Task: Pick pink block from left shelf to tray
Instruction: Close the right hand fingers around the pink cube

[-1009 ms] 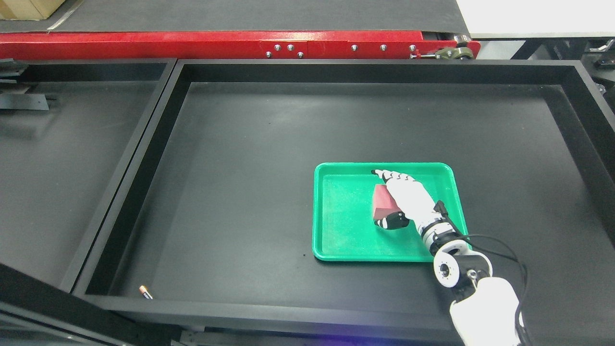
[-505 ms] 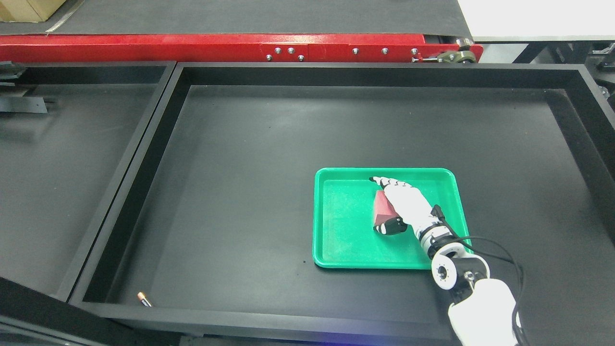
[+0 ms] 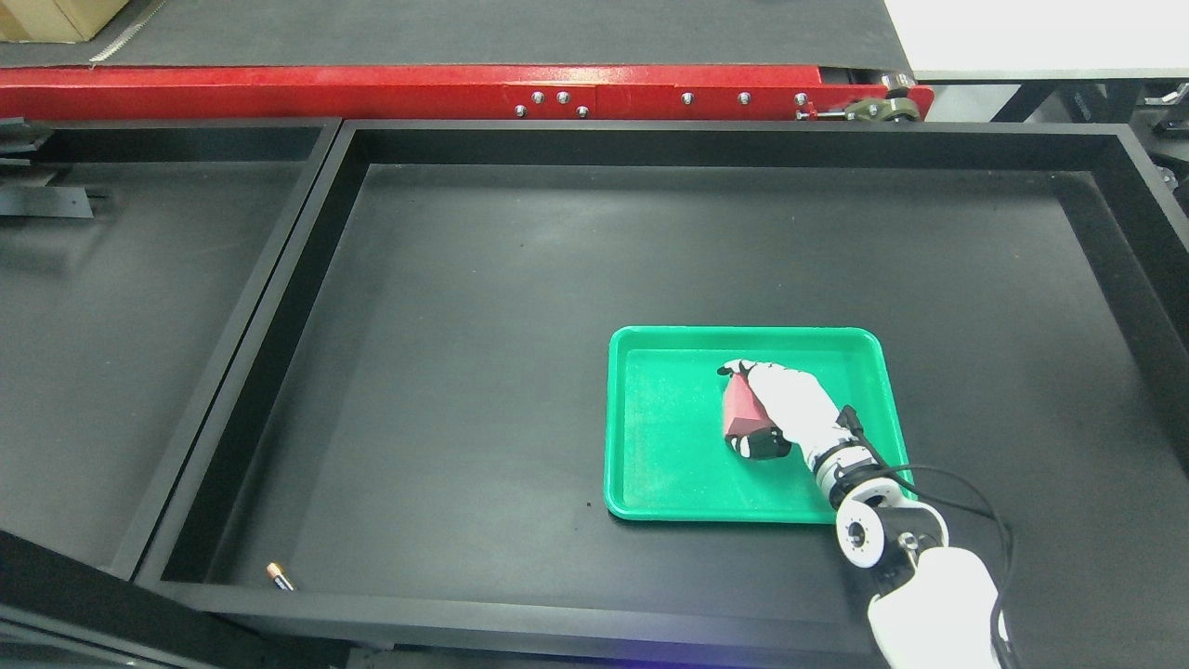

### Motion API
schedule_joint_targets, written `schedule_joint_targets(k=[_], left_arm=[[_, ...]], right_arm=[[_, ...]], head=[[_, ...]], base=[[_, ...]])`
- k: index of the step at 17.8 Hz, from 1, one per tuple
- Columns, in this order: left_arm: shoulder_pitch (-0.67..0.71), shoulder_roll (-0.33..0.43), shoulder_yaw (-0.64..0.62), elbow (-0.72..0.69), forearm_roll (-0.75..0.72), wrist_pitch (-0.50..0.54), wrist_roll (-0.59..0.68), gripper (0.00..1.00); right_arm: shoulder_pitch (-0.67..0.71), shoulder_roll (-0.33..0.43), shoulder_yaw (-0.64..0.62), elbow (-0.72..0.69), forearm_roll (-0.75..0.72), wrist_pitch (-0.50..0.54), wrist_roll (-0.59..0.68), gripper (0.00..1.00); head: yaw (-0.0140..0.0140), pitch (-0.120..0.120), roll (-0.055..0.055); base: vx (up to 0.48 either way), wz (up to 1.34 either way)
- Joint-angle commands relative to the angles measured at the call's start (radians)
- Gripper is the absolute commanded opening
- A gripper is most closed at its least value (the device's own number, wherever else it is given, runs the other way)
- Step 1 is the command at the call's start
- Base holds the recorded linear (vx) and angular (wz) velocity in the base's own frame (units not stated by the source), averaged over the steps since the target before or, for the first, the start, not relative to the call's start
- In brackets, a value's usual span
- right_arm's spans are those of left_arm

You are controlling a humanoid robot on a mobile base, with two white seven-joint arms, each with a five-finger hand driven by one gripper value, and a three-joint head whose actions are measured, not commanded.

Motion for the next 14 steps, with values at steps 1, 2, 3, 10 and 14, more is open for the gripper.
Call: schedule_joint_targets(k=[1,2,3,10,14], left_arm=[[0.02,0.017,0.0,-0.017,0.0,0.0,0.0,1.0],[0.02,0.017,0.0,-0.017,0.0,0.0,0.0,1.0],[0.02,0.017,0.0,-0.017,0.0,0.0,0.0,1.0],[0.02,0.017,0.0,-0.017,0.0,0.0,0.0,1.0],[0.02,0.017,0.0,-0.017,0.0,0.0,0.0,1.0]], right_arm=[[0.004,-0.022,-0.046,0.002,-0.01,-0.038,0.003,0.16],[0.002,-0.02,-0.058,0.0,-0.018,-0.054,0.002,0.1],[-0.001,-0.02,-0.08,-0.004,-0.033,-0.077,0.0,0.04],[0.03,-0.038,-0.201,-0.133,-0.131,-0.23,-0.414,0.05],[0.071,-0.046,-0.2,-0.174,-0.131,-0.232,-0.633,0.05]], head=[[0.0,0.0,0.0],[0.0,0.0,0.0],[0.0,0.0,0.0],[0.0,0.0,0.0],[0.0,0.0,0.0]], base=[[0.0,0.0],[0.0,0.0],[0.0,0.0],[-0.001,0.0],[-0.005,0.0]])
